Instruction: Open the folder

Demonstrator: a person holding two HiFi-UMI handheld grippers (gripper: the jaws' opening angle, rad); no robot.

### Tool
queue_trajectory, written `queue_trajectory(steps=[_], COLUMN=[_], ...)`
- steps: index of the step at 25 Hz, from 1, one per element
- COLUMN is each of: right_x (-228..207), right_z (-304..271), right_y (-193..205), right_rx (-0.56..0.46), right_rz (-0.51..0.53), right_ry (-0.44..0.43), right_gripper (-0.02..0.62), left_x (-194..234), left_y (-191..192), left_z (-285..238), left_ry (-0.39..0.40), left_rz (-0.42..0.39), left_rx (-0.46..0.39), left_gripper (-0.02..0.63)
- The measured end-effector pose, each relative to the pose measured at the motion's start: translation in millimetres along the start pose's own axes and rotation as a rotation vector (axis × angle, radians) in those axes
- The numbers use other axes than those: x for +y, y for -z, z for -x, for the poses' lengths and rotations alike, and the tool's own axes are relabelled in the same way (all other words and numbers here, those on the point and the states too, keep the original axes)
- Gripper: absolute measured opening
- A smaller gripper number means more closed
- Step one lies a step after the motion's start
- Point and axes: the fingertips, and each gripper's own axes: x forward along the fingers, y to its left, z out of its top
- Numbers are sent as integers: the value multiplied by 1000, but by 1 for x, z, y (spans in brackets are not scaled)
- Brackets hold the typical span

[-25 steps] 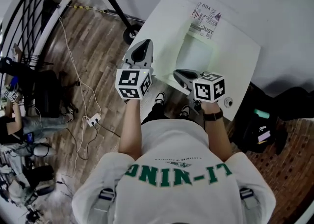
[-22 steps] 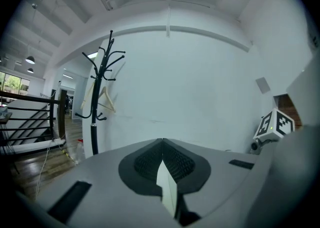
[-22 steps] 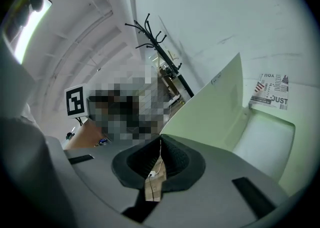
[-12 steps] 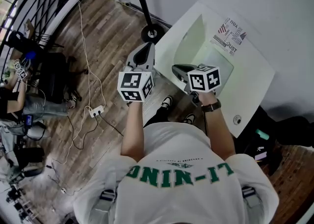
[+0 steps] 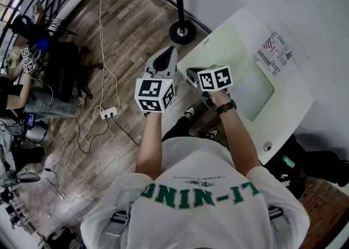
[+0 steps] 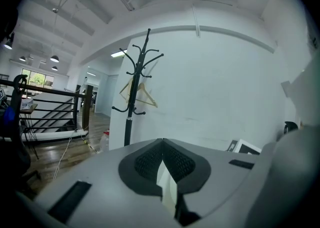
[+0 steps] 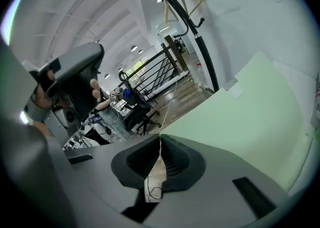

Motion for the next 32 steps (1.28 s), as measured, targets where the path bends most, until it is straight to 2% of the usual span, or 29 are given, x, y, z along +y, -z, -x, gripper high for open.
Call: queue_trajectory(steps=[9, 16, 20, 27, 32], right_x=[-30, -80, -85, -82, -76], right_z=[-89, -126, -131, -128, -93], right_y=[16, 55, 57, 55, 43], right_rx=[137, 227, 223, 218, 132], right_rz=[-14, -70, -118, -81, -75], right_ry=[60, 136, 117, 137, 160], right_gripper=[14, 14, 14, 14, 14], left_x=[50, 67, 76, 72, 55], left_y=[26, 48, 56, 59, 47], left_z=[-8, -14, -12, -11, -15], left_ry=[-54, -80, -95, -90, -58], left_rz=[50, 73, 79, 78, 66], left_rx=[44, 84, 103, 117, 102], left_gripper=[14, 14, 14, 14, 14])
